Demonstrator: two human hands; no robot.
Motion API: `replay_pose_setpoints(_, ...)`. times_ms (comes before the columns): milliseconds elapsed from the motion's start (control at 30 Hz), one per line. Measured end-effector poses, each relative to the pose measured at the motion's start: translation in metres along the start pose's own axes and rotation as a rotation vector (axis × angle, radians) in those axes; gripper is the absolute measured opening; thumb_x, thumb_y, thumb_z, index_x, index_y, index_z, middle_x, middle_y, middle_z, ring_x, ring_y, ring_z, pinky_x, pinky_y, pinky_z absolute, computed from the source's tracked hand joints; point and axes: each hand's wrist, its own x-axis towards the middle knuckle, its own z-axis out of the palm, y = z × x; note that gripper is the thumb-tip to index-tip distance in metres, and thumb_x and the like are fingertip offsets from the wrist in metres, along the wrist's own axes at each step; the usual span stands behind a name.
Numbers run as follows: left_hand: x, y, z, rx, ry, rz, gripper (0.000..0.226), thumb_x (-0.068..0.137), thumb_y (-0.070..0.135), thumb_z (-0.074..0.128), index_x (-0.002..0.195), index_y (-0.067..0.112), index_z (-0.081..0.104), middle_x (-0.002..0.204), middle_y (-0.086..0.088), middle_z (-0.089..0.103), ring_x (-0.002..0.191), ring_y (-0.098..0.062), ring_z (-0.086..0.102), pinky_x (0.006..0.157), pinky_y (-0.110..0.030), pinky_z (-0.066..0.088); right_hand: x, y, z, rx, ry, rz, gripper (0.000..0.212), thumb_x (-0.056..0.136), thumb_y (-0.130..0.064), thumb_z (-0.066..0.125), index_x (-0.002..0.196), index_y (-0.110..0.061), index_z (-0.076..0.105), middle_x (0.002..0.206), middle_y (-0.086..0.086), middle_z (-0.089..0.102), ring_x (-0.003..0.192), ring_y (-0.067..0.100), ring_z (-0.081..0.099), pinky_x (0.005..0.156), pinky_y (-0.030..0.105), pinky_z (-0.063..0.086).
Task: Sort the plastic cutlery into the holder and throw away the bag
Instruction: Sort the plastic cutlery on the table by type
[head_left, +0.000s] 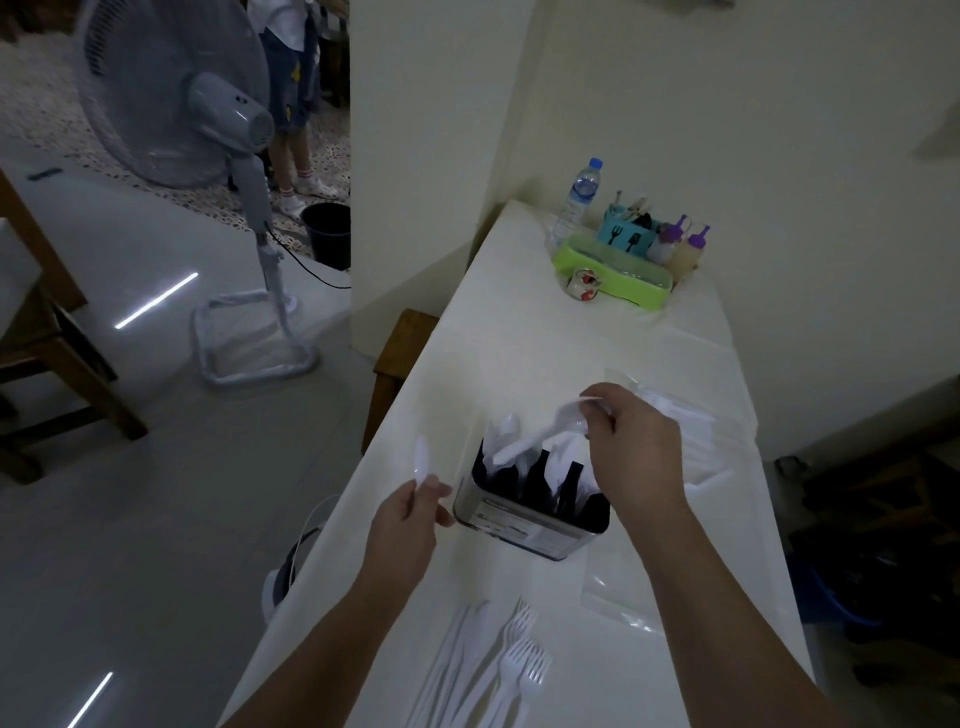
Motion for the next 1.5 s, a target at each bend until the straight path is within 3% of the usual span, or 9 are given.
replay_pose_setpoints(100,0.000,-0.003,-0.002,0.000,0.001,-0.001,0.036,0.100,0.046,0.042,0.094,0.025,0.070,0.079,-0.003,0.070,0.059,-0.013,0.052,0.056,-0.028,0.041,0.000,-0.004,0.013,-0.043,-0.032,-0.056,0.022,0.098,-0.021,0.052,0.113,-0.019,0.068,0.087,0.007,0.074,0.071,0.021,0.062,0.070,0.026,0.047)
replay_pose_setpoints(200,-0.001,-0.004,-0.003,0.014,-0.002,0.017,0.035,0.100,0.043,0.042,0.092,0.023,0.070,0.077,-0.003,0.070,0.058,-0.012,0.052,0.055,-0.027,0.041,-0.002,-0.005,0.028,-0.105,-0.094,-0.113,0.023,0.099,-0.021,0.050,0.114,-0.018,0.068,0.091,0.011,0.074,0.080,0.029,0.066,0.075,0.032,0.050)
replay_pose_setpoints(467,0.003,-0.006,-0.002,0.048,-0.051,0.025,0.035,0.100,0.042,0.045,0.092,0.018,0.069,0.079,-0.008,0.068,0.058,-0.012,0.050,0.056,-0.027,0.040,-0.009,-0.001,0.065,-0.167,-0.270,-0.172,0.026,0.098,-0.011,0.052,0.116,-0.012,0.070,0.108,0.014,0.062,0.097,0.029,0.063,0.077,0.022,0.037)
replay_pose_setpoints(667,0.002,-0.002,0.003,0.006,-0.082,0.012,0.031,0.101,0.027,0.039,0.096,0.015,0.066,0.076,-0.006,0.060,0.062,-0.013,0.047,0.055,-0.024,0.037,-0.012,-0.004,0.076,-0.206,-0.353,-0.068,0.016,0.094,-0.020,0.052,0.104,-0.017,0.064,0.098,0.005,0.067,0.089,0.026,0.065,0.079,0.037,0.052)
replay_pose_setpoints(867,0.005,-0.002,0.002,0.032,-0.057,0.015,0.027,0.098,0.016,0.039,0.086,0.009,0.063,0.073,-0.006,0.059,0.063,-0.015,0.047,0.055,-0.025,0.036,-0.016,-0.004,0.077,-0.069,-0.369,-0.036,0.012,0.091,-0.022,0.062,0.100,-0.014,0.063,0.091,0.003,0.070,0.086,0.021,0.065,0.079,0.032,0.052)
replay_pose_setpoints(1033,0.002,0.001,0.003,0.060,-0.079,0.084,0.024,0.100,0.020,0.045,0.087,0.014,0.064,0.070,-0.001,0.059,0.062,-0.011,0.050,0.057,-0.025,0.038,-0.024,0.009,0.061,-0.020,-0.339,-0.012,0.017,0.091,-0.021,0.062,0.108,-0.019,0.065,0.101,-0.003,0.068,0.090,0.014,0.064,0.078,0.024,0.048)
replay_pose_setpoints(1133,-0.003,0.005,0.008,0.109,-0.114,0.165,0.023,0.100,0.023,0.048,0.082,0.021,0.062,0.063,0.012,0.058,0.057,-0.001,0.052,0.053,-0.013,0.039,-0.029,0.011,0.046,0.078,-0.261,0.031,0.012,0.093,-0.025,0.057,0.097,-0.027,0.068,0.094,-0.009,0.071,0.085,0.009,0.066,0.079,0.027,0.052)
replay_pose_setpoints(1300,-0.010,0.006,0.021,0.148,-0.235,0.266,0.017,0.098,0.016,0.054,0.089,0.022,0.068,0.062,0.014,0.059,0.059,0.001,0.051,0.057,-0.014,0.043,-0.043,-0.001,0.026,0.315,-0.403,0.055,0.006,0.087,-0.034,0.068,0.087,-0.040,0.066,0.082,-0.015,0.072,0.076,-0.003,0.066,0.071,0.011,0.049)
replay_pose_setpoints(1500,-0.009,0.005,0.028,0.196,-0.275,0.314,0.027,0.096,0.020,0.057,0.075,0.035,0.064,0.065,0.001,0.054,0.061,-0.009,0.047,0.059,-0.023,0.040,-0.035,0.005,0.023,0.205,-0.335,0.077,0.008,0.087,-0.024,0.066,0.084,-0.031,0.068,0.077,-0.010,0.073,0.074,0.004,0.069,0.072,0.026,0.055)
